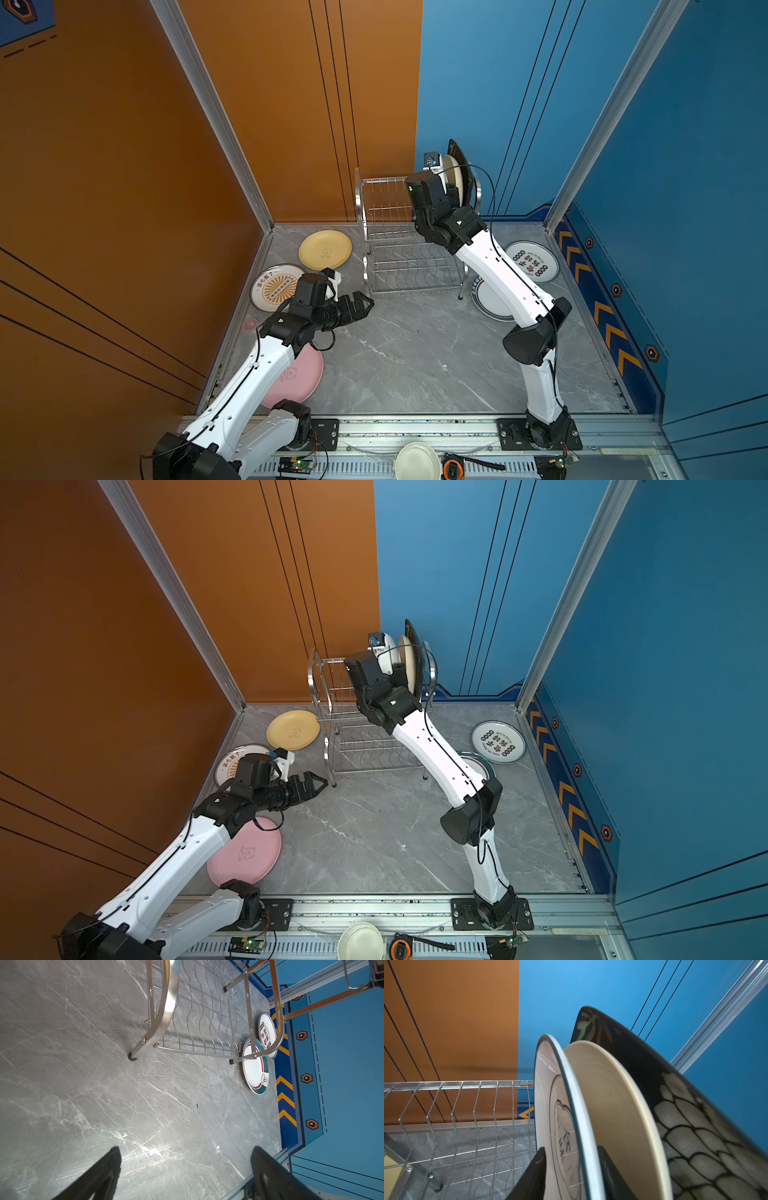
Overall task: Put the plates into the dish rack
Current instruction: 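Lower the white plate into the rack slot beside the cream plate with the right gripper, then open the right gripper and lift it off the white plate, then move the left gripper to the pink plate while the right withdraws from the rack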
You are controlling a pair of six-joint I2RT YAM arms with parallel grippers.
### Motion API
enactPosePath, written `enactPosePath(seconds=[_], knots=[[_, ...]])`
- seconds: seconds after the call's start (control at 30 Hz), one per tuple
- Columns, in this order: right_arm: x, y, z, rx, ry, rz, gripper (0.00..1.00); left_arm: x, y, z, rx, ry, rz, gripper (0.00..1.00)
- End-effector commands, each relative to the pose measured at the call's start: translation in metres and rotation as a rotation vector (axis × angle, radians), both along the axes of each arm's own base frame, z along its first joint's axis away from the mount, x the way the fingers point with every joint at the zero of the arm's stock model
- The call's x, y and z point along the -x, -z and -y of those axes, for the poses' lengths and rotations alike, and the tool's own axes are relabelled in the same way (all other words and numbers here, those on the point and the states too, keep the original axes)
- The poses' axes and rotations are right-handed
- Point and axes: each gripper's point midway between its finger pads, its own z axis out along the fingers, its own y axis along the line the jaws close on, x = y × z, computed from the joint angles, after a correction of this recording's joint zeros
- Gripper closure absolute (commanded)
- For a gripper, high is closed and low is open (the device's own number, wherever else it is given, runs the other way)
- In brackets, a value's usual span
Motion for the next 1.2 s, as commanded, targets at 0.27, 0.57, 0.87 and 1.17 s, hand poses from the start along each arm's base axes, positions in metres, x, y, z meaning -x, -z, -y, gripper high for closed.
enactPosePath(seconds=[0.27,0.57,0.87,1.17], knots=[[0.038,-0.037,0.004,-0.082,-0.068,0.033,0.46,0.005,0.003,-0.004,-0.022,-0.014,-0.005,0.02],[0.063,-0.043,-0.003,-0.107,-0.127,0.018,0.41,0.008,0.006,-0.015,-0.065,-0.054,-0.015,0.02],[0.101,-0.028,-0.009,-0.103,-0.204,-0.050,0.32,0.019,0.017,-0.062,-0.215,-0.202,-0.078,0.02],[0.140,0.027,-0.008,-0.236,-0.308,-0.229,0.22,0.038,0.035,-0.126,-0.381,-0.400,-0.207,0.02]])
